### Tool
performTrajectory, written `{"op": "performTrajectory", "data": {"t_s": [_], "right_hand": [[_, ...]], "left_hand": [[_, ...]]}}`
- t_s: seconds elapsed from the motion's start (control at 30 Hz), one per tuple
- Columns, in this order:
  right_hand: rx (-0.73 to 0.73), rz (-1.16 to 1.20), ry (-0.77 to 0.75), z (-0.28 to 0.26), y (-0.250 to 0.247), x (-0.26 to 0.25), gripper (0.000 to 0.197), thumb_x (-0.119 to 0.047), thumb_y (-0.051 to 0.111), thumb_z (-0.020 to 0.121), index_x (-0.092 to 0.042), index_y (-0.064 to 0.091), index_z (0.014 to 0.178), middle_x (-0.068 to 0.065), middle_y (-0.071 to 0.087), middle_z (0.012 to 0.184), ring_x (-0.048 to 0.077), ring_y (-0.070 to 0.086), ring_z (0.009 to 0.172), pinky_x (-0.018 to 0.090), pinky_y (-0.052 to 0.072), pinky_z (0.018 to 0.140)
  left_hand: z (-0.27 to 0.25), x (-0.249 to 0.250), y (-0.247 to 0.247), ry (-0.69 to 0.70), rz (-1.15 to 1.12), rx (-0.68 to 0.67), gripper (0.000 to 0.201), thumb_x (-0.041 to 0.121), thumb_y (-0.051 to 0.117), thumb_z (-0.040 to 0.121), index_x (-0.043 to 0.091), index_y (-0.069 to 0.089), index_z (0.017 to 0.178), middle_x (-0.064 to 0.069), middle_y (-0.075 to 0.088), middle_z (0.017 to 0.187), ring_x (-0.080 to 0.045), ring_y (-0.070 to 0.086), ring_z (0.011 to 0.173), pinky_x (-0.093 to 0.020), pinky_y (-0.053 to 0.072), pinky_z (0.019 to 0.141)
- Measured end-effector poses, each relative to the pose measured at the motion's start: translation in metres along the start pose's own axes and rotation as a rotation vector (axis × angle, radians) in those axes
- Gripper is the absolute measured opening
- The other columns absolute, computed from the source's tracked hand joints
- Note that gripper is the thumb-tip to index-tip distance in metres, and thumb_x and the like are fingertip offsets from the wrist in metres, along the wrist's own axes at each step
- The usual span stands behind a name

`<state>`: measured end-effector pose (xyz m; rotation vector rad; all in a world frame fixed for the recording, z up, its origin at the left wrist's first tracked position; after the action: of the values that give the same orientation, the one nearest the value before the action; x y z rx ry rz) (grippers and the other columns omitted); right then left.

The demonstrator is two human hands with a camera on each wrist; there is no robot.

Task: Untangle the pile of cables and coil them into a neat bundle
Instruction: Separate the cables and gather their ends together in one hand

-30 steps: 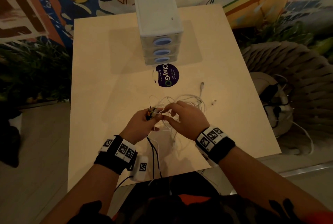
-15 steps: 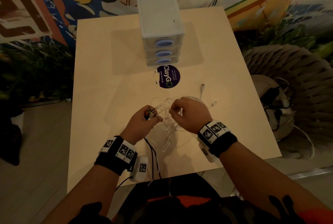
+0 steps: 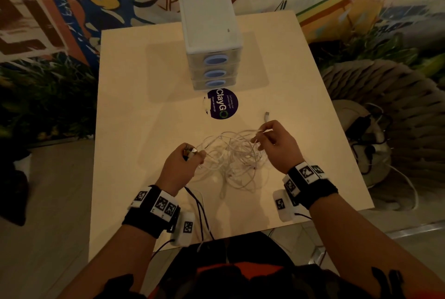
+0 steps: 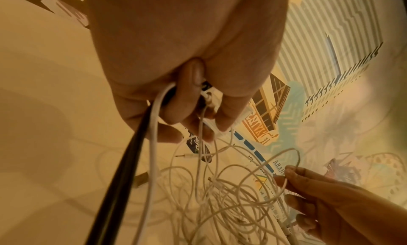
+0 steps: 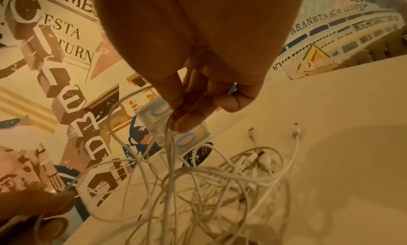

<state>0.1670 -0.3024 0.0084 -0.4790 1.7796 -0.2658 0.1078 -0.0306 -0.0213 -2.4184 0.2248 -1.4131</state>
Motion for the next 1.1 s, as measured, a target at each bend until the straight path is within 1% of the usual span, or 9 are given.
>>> {"op": "performTrajectory", "data": {"t_s": [0.17,0.27,0.33,0.43,0.53,0.6,0.67,0.83,1.1], "right_hand": [[-0.063,0.104,-0.053,-0.005,0.006,-0.008,0.005,-0.013,0.058,0.101,-0.014,0.053,0.099,-0.004,0.077,0.087,0.017,0.070,0.073,0.032,0.056,0.075],[-0.080,0.065,-0.076,-0.008,0.009,-0.017,0.008,-0.023,0.064,0.099,-0.019,0.057,0.098,-0.006,0.077,0.085,0.014,0.071,0.073,0.030,0.056,0.075],[-0.106,-0.002,-0.095,-0.010,0.013,-0.024,0.009,-0.029,0.067,0.096,-0.025,0.060,0.095,-0.009,0.077,0.084,0.011,0.072,0.072,0.035,0.059,0.079],[-0.157,-0.089,-0.145,-0.012,0.022,-0.037,0.010,-0.035,0.071,0.094,-0.029,0.062,0.095,-0.015,0.076,0.082,0.003,0.071,0.071,0.031,0.059,0.078],[-0.213,-0.165,-0.222,-0.016,0.032,-0.053,0.011,-0.038,0.071,0.093,-0.031,0.065,0.099,-0.017,0.075,0.084,-0.001,0.069,0.077,0.022,0.053,0.074],[-0.244,-0.151,-0.246,-0.018,0.036,-0.058,0.012,-0.039,0.071,0.093,-0.033,0.066,0.101,-0.016,0.074,0.087,0.001,0.068,0.081,0.021,0.051,0.075],[-0.250,-0.082,-0.249,-0.017,0.036,-0.056,0.015,-0.038,0.069,0.094,-0.034,0.064,0.107,-0.012,0.073,0.092,0.006,0.069,0.085,0.026,0.054,0.078],[-0.117,-0.108,-0.103,-0.007,0.020,-0.022,0.014,-0.020,0.060,0.097,-0.032,0.062,0.104,-0.008,0.070,0.094,0.010,0.071,0.078,0.026,0.054,0.072],[-0.273,-0.435,0.073,-0.010,0.033,0.017,0.012,-0.021,0.057,0.090,-0.029,0.061,0.098,-0.007,0.071,0.085,0.010,0.071,0.069,0.033,0.057,0.074]], "left_hand": [[-0.003,-0.002,-0.011,0.032,-0.021,0.149,0.038,0.032,0.086,0.080,0.024,0.062,0.109,0.007,0.067,0.095,-0.007,0.066,0.088,-0.028,0.053,0.077],[-0.012,0.014,-0.016,0.100,-0.036,0.237,0.039,0.036,0.087,0.078,0.025,0.061,0.105,0.011,0.065,0.094,0.005,0.063,0.083,-0.017,0.046,0.070],[-0.019,0.028,-0.018,0.173,-0.071,0.251,0.033,0.039,0.086,0.079,0.024,0.061,0.094,0.008,0.066,0.087,-0.005,0.062,0.077,-0.023,0.048,0.070],[-0.028,0.050,-0.004,0.241,-0.124,0.082,0.036,0.038,0.091,0.072,0.027,0.066,0.097,0.004,0.067,0.085,-0.013,0.064,0.077,-0.029,0.056,0.071],[-0.032,0.062,0.020,0.254,-0.007,-0.124,0.049,0.034,0.094,0.069,0.031,0.069,0.111,0.009,0.073,0.093,-0.003,0.069,0.083,-0.017,0.054,0.073],[-0.031,0.067,0.025,0.290,0.106,-0.118,0.025,0.041,0.085,0.079,0.025,0.072,0.093,0.008,0.072,0.078,-0.001,0.065,0.070,-0.022,0.049,0.065],[-0.028,0.065,0.020,0.301,0.135,-0.069,0.037,0.050,0.074,0.087,0.015,0.066,0.076,-0.001,0.060,0.062,-0.009,0.051,0.058,-0.033,0.042,0.060],[-0.028,0.056,0.003,0.244,0.015,-0.012,0.049,0.054,0.066,0.092,0.009,0.063,0.073,-0.016,0.054,0.064,-0.015,0.049,0.061,-0.030,0.043,0.065],[-0.030,0.054,-0.006,0.212,0.004,0.013,0.044,0.050,0.060,0.096,0.013,0.064,0.071,0.008,0.053,0.055,-0.005,0.050,0.057,-0.012,0.040,0.061]]}}
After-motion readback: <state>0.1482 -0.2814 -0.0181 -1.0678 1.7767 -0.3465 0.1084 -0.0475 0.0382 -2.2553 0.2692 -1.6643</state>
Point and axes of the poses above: each hand's wrist, its own z-axis towards the middle knuckle, its own y-axis out of the palm, x = y × z, the point moved 8 cm from there along z, towards the middle knuckle
